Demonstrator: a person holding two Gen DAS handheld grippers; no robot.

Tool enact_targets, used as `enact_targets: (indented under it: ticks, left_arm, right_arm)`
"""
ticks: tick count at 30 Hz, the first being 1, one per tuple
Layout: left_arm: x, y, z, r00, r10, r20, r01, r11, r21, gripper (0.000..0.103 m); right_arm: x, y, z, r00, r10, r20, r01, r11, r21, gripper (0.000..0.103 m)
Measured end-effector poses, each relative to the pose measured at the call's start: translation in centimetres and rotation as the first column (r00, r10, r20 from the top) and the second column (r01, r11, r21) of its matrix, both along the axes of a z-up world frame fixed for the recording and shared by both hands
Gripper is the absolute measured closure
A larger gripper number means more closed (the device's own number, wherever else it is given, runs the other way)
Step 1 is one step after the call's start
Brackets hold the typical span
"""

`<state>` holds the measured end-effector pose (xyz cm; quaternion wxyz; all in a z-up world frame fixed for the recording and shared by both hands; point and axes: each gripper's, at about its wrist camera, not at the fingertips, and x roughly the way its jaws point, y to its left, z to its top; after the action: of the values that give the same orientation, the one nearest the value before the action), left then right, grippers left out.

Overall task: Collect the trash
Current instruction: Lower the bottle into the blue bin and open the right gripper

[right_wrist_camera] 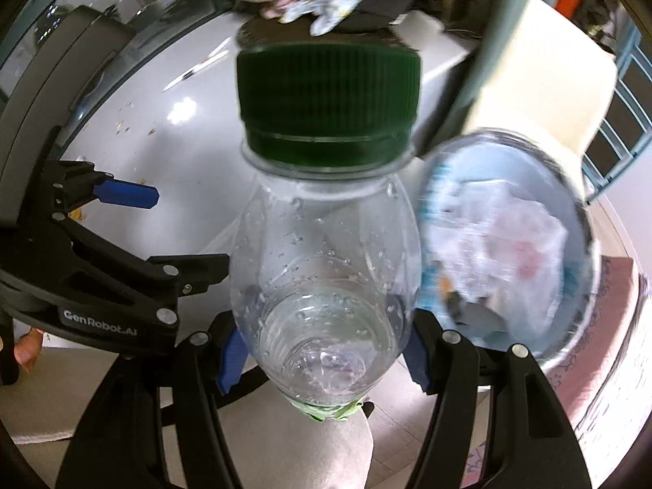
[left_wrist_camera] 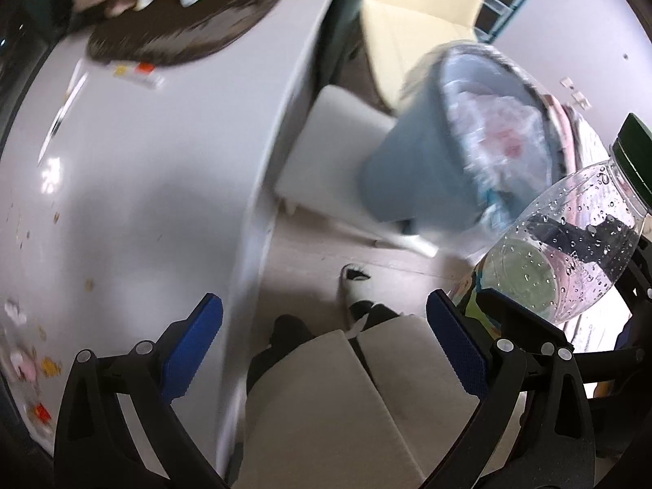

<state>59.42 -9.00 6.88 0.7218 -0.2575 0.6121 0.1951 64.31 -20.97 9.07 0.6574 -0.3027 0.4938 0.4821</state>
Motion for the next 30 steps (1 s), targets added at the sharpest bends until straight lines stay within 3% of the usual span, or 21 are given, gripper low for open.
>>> enact_targets:
  ticks: [7,16,30]
  left_arm:
    - [6.8,-1.6,1.6,0.998,-0.050,0.037,0.049,0.999,0.004,0.006]
    - [12.6,-1.3,2.6,0.996,-0.046,0.070,0.046,0.999,0.012,0.006]
    - [14.2,0.5,-1.3,1.000,0.023,0.020,-0.021,0.996,-0.085,0.006]
  right_arm:
    - [6.6,-2.8,1.4,0.997,-0.078,-0.005,0.078,0.996,0.033,0.043]
    - [12.4,-2.1,2.6,0.998,-0.050,0.043,0.049,0.998,0.046,0.043]
    - [15.0,-0.3,-0.1,0.999,0.020,0.027,-0.019,0.999,-0.033,0.043]
